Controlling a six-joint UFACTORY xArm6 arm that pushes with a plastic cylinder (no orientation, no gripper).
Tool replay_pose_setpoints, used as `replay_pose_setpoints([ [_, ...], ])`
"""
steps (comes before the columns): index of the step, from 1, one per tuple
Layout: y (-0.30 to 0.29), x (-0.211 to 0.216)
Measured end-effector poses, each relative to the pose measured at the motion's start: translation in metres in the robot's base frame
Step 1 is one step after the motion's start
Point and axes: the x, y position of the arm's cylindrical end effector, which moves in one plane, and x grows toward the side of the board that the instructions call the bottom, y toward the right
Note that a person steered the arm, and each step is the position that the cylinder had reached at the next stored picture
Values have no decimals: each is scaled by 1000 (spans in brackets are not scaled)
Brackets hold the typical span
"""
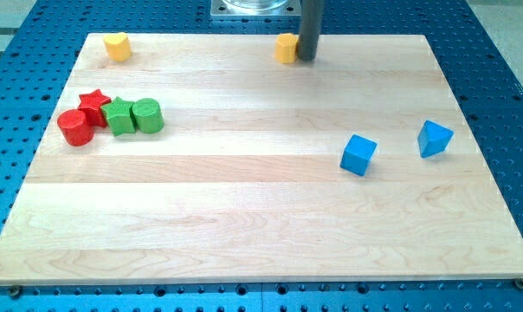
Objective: Place your arm at the bottom of the red circle
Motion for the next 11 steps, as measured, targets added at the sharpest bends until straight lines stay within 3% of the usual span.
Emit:
replay_pose_setpoints([
  [2, -70, 21],
  [4, -91, 202],
  [5, -110, 252],
  [6, -189, 283],
  [7, -244, 305],
  [8, -256, 311],
  [9, -316, 310],
  [11, -340, 299],
])
